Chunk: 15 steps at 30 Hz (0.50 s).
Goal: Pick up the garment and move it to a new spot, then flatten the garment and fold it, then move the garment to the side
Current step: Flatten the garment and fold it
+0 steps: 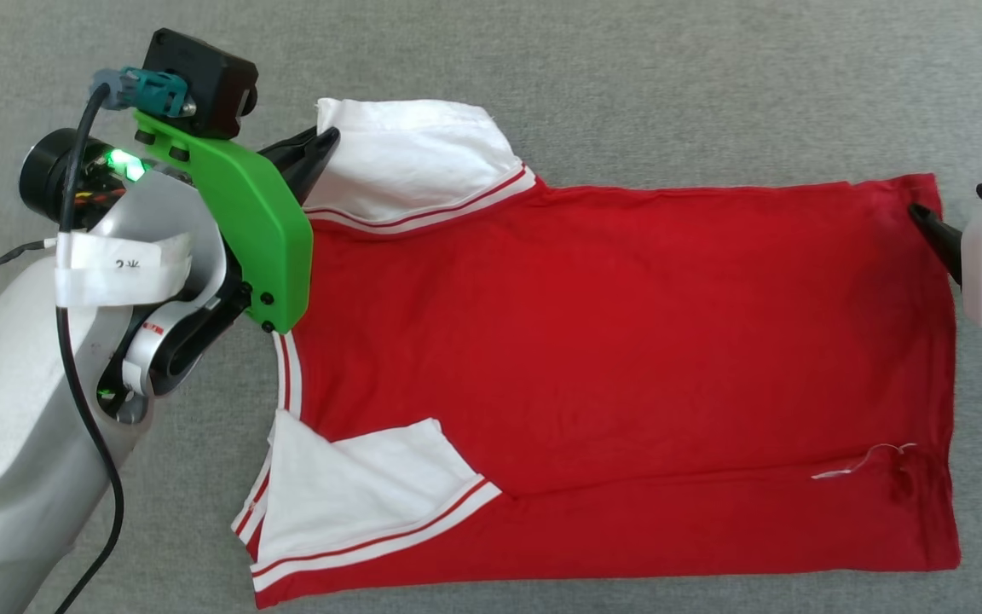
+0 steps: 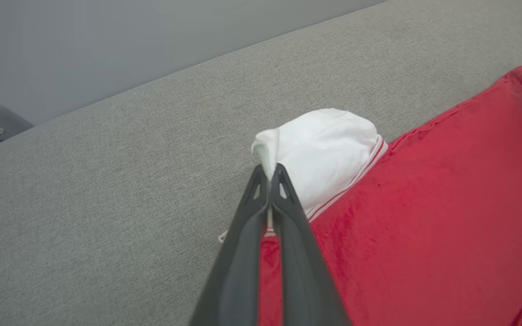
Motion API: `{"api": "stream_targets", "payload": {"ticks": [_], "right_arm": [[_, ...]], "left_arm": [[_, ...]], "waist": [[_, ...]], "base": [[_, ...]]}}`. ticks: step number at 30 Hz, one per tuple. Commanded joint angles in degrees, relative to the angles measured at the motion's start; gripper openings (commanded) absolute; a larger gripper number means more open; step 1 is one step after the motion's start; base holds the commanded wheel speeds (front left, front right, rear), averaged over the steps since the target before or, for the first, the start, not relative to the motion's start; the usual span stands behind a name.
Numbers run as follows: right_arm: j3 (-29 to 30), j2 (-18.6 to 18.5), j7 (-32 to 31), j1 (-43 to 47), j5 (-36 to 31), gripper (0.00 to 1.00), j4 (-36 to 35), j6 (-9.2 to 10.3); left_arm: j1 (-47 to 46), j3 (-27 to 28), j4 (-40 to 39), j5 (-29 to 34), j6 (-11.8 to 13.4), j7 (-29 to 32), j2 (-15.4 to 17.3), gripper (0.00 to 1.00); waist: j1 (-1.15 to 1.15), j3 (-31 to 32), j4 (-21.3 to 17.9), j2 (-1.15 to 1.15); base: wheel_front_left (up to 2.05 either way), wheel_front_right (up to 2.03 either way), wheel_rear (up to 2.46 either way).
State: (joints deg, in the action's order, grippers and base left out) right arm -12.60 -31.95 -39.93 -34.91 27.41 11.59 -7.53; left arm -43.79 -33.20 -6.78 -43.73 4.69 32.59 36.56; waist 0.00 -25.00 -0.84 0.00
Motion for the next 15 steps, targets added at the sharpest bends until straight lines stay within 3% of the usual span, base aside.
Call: {"api": "stream_targets", "payload": {"ticks": [1,11,12,13,14,15], "right_arm": [[-0.62,-0.15,-0.1,-1.56,-0.14,1.0,1.12,0.04],[-8.67,-1.13,0.47,-4.19,0.09,1.0,9.21,0.04],[-9.42,-1.28,0.67,-4.13,0.25,0.89,9.84,0.04],[-9.88,-1.36,0.97,-4.12,0.4,0.45,10.28,0.04],[-10.22,-1.41,1.67,-4.2,0.67,0.11,10.76,0.04],[-10.25,-1.38,2.5,-4.29,0.88,0.0,11.19,0.04]], "left_arm": [[0.88,0.0,-0.6,1.06,0.42,0.06,0.35,0.0],[1.05,-1.14,-0.92,1.18,-0.45,-0.91,-0.38,0.0],[1.1,-1.19,-0.67,1.12,-0.57,-1.04,-0.4,0.0],[1.15,-1.2,-0.41,1.09,-0.62,-1.13,-0.38,0.0],[1.21,-1.22,-0.1,1.09,-0.67,-1.27,-0.36,0.0],[1.32,-1.2,0.19,1.06,-0.65,-1.44,-0.39,0.0]], "waist": [[0.0,-1.69,1.61,0.0],[0.0,-2.5,2.86,0.0],[0.0,-2.4,2.89,0.0],[0.0,-2.28,2.9,0.0],[0.0,-2.11,2.9,0.0],[0.0,-1.9,2.9,0.0]], "base": [[0.0,0.0,0.0],[0.0,0.0,0.0],[0.0,0.0,0.0],[0.0,0.0,0.0],[0.0,0.0,0.0],[0.0,0.0,0.0]]}}
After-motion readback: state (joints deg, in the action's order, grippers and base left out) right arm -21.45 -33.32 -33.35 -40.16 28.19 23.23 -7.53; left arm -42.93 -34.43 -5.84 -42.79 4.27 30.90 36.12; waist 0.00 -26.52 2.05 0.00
